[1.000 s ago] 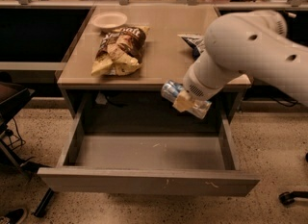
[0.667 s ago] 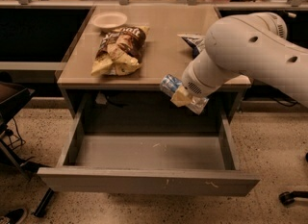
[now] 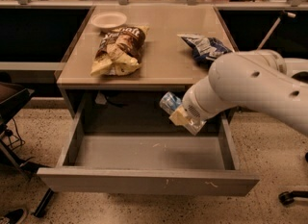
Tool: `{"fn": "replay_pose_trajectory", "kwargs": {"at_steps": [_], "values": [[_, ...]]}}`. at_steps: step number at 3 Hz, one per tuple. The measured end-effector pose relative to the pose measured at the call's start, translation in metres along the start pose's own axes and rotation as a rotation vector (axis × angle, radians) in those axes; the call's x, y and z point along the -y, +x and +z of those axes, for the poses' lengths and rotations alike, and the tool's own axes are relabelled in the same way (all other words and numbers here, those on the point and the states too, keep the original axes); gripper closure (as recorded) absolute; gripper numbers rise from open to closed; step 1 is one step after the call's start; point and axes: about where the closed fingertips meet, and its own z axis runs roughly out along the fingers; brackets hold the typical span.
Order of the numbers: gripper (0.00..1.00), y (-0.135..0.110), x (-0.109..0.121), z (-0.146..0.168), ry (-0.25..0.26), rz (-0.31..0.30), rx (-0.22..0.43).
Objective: Place redbull can into top drawer
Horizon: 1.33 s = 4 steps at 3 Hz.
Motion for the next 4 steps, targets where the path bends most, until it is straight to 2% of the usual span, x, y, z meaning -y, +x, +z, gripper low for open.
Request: {"fn": "replay_pose_trajectory", "kwargs": {"at_steps": [1,2,3,4], "values": [[1.00,0.022,-0.022,0.040,-0.042,0.031,0.001],[1.00,0.028,-0.025,0.086,-0.086,0.047,-0.011],[1.00,0.027,-0.009,0.134,-0.110,0.065,-0.053],[1.00,0.039,0.021,0.157,-0.105,0.106,-0.089]]}}
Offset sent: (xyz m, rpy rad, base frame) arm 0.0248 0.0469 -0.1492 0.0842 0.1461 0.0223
